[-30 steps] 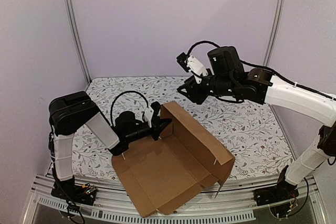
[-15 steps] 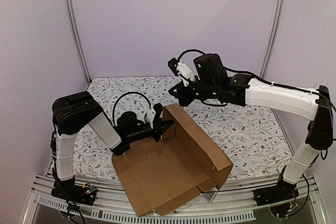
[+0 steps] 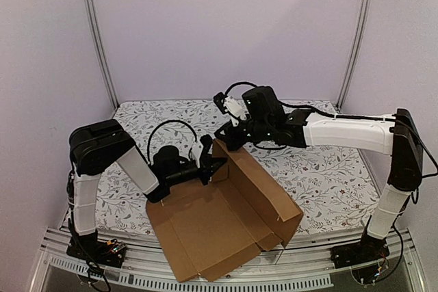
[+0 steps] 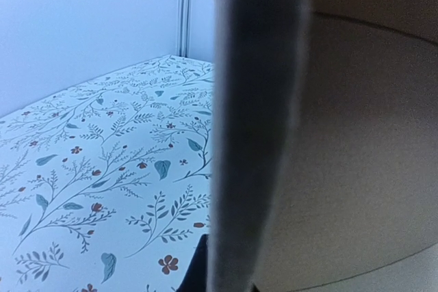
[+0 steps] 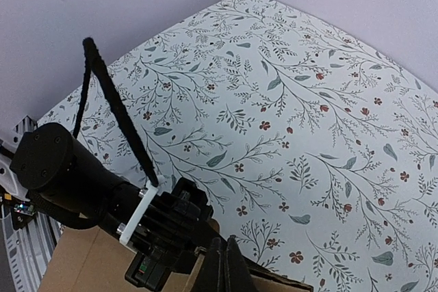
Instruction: Fold the paper box
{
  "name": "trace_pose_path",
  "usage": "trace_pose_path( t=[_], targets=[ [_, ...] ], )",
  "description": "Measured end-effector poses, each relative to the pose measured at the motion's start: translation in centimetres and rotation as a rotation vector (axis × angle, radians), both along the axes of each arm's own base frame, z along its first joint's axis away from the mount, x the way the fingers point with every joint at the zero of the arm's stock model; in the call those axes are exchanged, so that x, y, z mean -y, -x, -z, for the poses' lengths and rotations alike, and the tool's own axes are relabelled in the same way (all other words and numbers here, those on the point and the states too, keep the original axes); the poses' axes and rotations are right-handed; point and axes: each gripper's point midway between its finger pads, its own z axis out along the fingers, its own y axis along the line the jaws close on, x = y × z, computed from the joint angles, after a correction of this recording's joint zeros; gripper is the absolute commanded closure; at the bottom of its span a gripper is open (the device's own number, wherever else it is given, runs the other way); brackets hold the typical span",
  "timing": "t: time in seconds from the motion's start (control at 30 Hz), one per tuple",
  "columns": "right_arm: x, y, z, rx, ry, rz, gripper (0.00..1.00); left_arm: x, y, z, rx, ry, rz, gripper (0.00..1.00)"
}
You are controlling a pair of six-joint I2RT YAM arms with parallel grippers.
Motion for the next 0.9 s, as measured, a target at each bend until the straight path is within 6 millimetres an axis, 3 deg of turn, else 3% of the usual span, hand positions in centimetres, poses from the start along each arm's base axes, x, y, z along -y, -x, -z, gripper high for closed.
trace_pose_path(
  t=[0.1, 0.2, 0.47, 0.9],
  targets=[
    [-0.4, 0.1, 1.4, -0.013, 0.004, -0.001, 1.0, 0.0, 0.0, 0.3, -0.008, -0.001, -0.001, 0.91],
    [-0.6, 0.2, 1.6, -0.011, -0.013, 0.001, 1.0, -0.1, 0.0, 0.5, -0.023, 0.004, -0.003, 0.83],
    [-0.9, 0.5, 1.8, -0.002, -0.028, 0.001, 1.0, -0.2, 0.0, 1.0, -0.053, 0.013, -0.008, 0.74],
    [-0.9, 0.4, 1.9, 0.014, -0.017, 0.026, 1.0, -0.9, 0.4, 1.9, -0.077, -0.002, -0.019, 0.73]
  ],
)
